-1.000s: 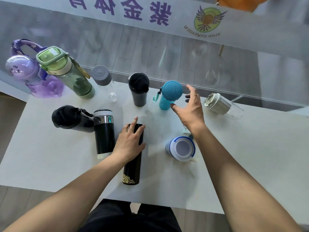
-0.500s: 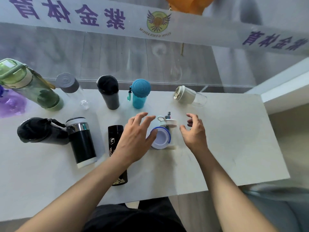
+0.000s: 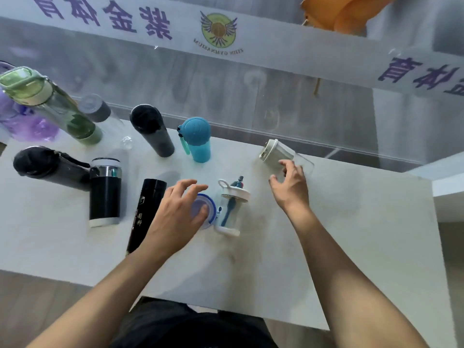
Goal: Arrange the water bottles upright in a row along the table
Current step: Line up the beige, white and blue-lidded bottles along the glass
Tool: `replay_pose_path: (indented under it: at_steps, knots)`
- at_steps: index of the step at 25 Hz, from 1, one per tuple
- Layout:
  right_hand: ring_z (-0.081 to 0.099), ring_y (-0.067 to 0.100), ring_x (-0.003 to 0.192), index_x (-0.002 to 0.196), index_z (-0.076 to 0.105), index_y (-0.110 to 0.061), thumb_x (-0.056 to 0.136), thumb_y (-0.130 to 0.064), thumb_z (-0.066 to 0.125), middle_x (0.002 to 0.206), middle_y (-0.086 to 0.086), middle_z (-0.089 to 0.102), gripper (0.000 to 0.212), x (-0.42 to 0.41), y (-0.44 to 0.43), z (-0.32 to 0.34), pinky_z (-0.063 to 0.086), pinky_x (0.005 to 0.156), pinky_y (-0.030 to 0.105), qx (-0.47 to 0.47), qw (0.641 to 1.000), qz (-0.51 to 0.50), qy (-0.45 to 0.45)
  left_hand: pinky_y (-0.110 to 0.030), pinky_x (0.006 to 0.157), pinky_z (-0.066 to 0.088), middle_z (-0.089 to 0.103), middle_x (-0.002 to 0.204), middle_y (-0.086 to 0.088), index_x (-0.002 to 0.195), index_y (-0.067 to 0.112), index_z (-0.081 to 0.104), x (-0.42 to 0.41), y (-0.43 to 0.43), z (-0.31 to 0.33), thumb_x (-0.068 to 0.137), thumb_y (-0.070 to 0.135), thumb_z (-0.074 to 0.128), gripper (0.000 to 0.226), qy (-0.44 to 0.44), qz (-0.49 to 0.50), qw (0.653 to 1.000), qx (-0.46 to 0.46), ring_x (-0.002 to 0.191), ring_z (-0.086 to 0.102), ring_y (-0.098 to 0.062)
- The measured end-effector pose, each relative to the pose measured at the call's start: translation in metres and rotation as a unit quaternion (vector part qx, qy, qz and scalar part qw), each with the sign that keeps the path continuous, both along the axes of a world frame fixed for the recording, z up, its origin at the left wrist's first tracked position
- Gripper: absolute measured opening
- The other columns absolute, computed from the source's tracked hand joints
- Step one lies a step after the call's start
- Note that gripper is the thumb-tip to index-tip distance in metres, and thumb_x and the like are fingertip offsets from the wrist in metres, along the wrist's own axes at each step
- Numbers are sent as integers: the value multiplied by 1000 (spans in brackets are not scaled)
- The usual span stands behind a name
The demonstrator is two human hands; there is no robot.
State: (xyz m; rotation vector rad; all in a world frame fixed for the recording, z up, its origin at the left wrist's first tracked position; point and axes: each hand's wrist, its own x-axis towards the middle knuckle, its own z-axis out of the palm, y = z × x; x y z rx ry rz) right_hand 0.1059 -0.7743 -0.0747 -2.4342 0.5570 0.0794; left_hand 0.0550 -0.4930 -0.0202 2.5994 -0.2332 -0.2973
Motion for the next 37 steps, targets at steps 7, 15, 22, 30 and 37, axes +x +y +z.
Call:
replay_pose_path:
  at_steps: [7,15,22,30,37]
  knots:
    - [45,33,131,145,41,-23,78,-41,76,142,9,47,78,61,-34,-5,37,104,42,-131,988,84,23,-44,103,42,55,138,-8,129,19,60,3,-57,19,92,29,59,39,-133,-18,990,53,123,50,-32]
    - [46,37,129,140,39,-22,70,-47,80,136,13,47,85,86,-47,-38,36,104,44,-198,961,159,112,-54,105,35,23,159,-11,145,24,35,27,-144,-54,88,12,55,61,48,-46,984,164,145,21,-40]
    - [50,35,121,129,50,-21,61,-51,83,127,12,49,81,85,-25,-37,38,103,43,-141,970,180,80,-45,84,44,33,155,-6,131,20,48,13,-140,-94,76,11,73,61,30,3,979,201,130,41,-33]
    - [63,12,99,122,51,-22,57,-44,92,107,-12,62,80,102,31,-3,51,87,26,172,975,113,-82,-48,95,40,24,159,-8,142,15,40,0,-123,-82,83,19,73,68,52,-30,989,138,140,29,-32]
    - [57,4,93,125,50,-22,61,-43,92,106,-16,60,80,88,31,-14,43,78,13,164,977,113,-78,-46,92,41,38,147,-10,139,16,43,-4,-124,-82,81,20,74,66,44,-36,989,138,139,31,-31]
